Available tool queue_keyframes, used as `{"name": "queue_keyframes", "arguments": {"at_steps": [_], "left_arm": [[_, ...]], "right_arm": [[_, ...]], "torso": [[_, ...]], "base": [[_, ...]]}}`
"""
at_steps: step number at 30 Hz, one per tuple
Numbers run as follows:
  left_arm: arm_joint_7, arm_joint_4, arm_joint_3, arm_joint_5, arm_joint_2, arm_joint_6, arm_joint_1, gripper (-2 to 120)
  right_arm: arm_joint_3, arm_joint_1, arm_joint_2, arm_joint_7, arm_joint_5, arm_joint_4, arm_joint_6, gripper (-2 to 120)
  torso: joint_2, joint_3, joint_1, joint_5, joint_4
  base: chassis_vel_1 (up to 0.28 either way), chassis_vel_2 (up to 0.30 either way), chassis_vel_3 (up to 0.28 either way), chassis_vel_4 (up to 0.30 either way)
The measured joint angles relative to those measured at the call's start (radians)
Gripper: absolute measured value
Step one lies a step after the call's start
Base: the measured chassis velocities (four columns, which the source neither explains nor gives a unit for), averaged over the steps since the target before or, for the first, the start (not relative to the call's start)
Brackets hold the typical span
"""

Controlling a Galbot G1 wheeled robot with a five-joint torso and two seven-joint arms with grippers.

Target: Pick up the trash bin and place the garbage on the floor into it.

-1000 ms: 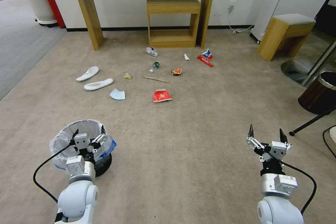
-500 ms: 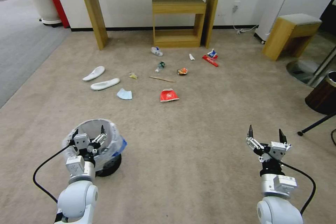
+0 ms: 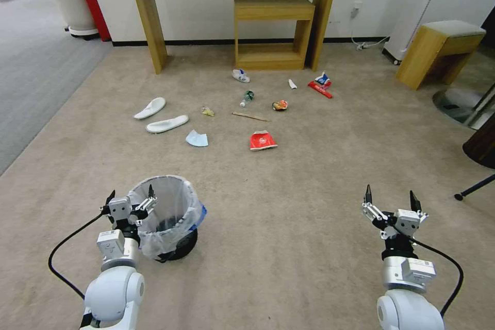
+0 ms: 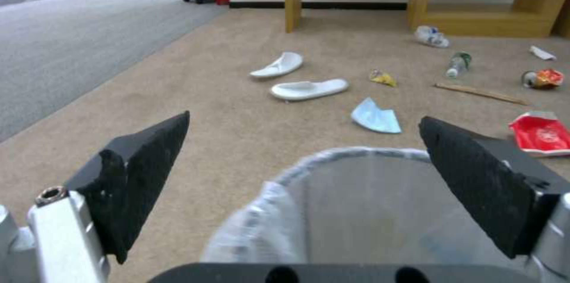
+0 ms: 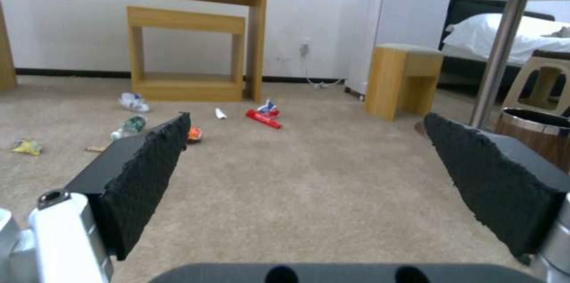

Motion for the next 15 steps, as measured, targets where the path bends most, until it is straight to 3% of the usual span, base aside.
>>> {"name": "queue_keyframes", "arguments": {"at_steps": [9, 15], "left_arm": [[0.0, 0.008, 0.0, -0.001, 0.0, -0.001, -0.004, 100], [0.0, 0.013, -0.001, -0.001, 0.001, -0.001, -0.008, 100]], "right_arm": [[0.0, 0.007, 0.001, -0.002, 0.007, -0.017, 0.031, 100], [0.001, 0.012, 0.0, -0.004, 0.013, -0.026, 0.051, 100]], "torso": [[0.0, 0.0, 0.0, 0.0, 0.0], [0.0, 0.0, 0.0, -0.0001, 0.0001]], "base": [[0.126, 0.113, -0.126, -0.115], [0.043, 0.046, -0.028, -0.041]]}}
